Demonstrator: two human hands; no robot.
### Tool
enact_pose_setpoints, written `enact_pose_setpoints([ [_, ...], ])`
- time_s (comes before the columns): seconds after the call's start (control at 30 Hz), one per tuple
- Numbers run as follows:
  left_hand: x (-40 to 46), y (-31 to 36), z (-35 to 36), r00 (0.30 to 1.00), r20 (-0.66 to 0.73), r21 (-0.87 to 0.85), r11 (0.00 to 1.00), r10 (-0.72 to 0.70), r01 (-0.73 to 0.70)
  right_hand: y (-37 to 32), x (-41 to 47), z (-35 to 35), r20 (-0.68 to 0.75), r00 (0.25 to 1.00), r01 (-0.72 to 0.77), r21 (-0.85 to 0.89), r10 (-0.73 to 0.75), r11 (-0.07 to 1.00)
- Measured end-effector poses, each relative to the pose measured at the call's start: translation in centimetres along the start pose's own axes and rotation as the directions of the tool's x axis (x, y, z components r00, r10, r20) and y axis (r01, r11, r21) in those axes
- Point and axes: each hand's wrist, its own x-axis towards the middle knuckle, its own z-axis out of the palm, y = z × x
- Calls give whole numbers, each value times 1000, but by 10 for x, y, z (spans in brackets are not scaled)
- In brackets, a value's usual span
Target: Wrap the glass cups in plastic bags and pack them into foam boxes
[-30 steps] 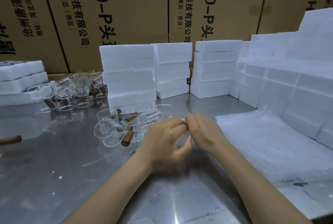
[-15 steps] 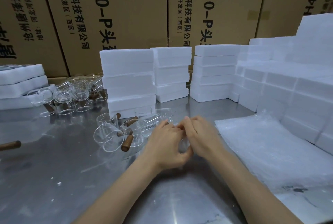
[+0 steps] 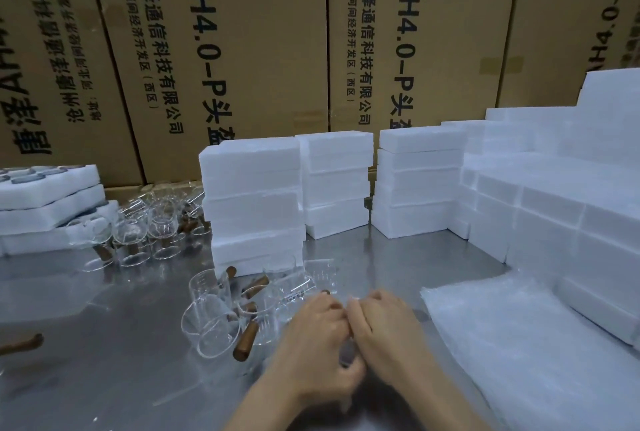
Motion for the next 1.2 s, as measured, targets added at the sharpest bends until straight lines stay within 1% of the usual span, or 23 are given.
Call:
enact_pose_setpoints([
  [0.07, 6, 0, -2, 1000, 6, -22, 1000, -19, 19, -2, 3, -4, -133, 988, -60, 133, 77, 989],
  [0.1, 10, -1, -5, 998, -24, -84, 995, -63, 61, -1, 8, -10, -196, 969, -97, 256, 150, 962],
  [0.13, 17, -2, -9, 988, -63, -181, 975, -143, 129, 2, 16, -18, -228, 943, -129, 415, 240, 901],
  [0.17, 25, -5, -15, 965, -90, -295, 933, -244, 208, 5, 27, -26, -219, 916, -153, 582, 336, 799],
  [0.2, 38, -10, -20, 933, -105, -404, 872, -346, 278, 9, 41, -35, -166, 897, -175, 720, 411, 672],
  [0.23, 53, -16, -23, 896, -117, -493, 808, -429, 323, 13, 57, -43, -90, 887, -196, 814, 452, 547],
  [0.3, 90, -30, -26, 847, -117, -619, 705, -518, 346, 22, 93, -55, 66, 878, -254, 904, 475, 344],
  [0.33, 110, -39, -26, 834, -87, -679, 645, -544, 350, 25, 110, -58, 128, 870, -287, 917, 477, 277],
  [0.37, 129, -48, -25, 819, -45, -730, 579, -572, 364, 27, 126, -59, 174, 858, -318, 919, 484, 233],
  [0.43, 163, -65, -23, 780, 41, -780, 468, -624, 415, 33, 154, -59, 228, 827, -364, 914, 514, 180],
  [0.5, 186, -81, -18, 749, 78, -793, 415, -658, 446, 41, 179, -55, 261, 801, -397, 905, 539, 151],
  [0.6, 210, -99, -9, 704, 88, -801, 370, -705, 471, 55, 209, -46, 272, 783, -434, 884, 560, 176],
  [0.73, 222, -122, 6, 665, 78, -801, 351, -742, 485, 65, 236, -32, 261, 806, -437, 868, 531, 236],
  [0.8, 224, -128, 12, 659, 55, -803, 359, -750, 476, 67, 248, -28, 262, 815, -429, 872, 517, 236],
  [0.93, 226, -132, 20, 652, -30, -778, 428, -758, 461, 71, 266, -21, 253, 813, -415, 884, 524, 216],
  [1.0, 227, -134, 23, 645, -68, -762, 457, -761, 459, 72, 272, -21, 226, 815, -401, 885, 534, 237],
  [1.07, 229, -136, 23, 638, -87, -759, 466, -765, 455, 71, 277, -22, 227, 802, -410, 881, 552, 235],
  [1.17, 231, -141, 22, 626, -91, -764, 458, -774, 455, 71, 283, -21, 240, 794, -407, 892, 559, 194],
  [1.2, 232, -142, 21, 621, -86, -764, 452, -779, 461, 73, 285, -20, 240, 793, -408, 892, 560, 195],
])
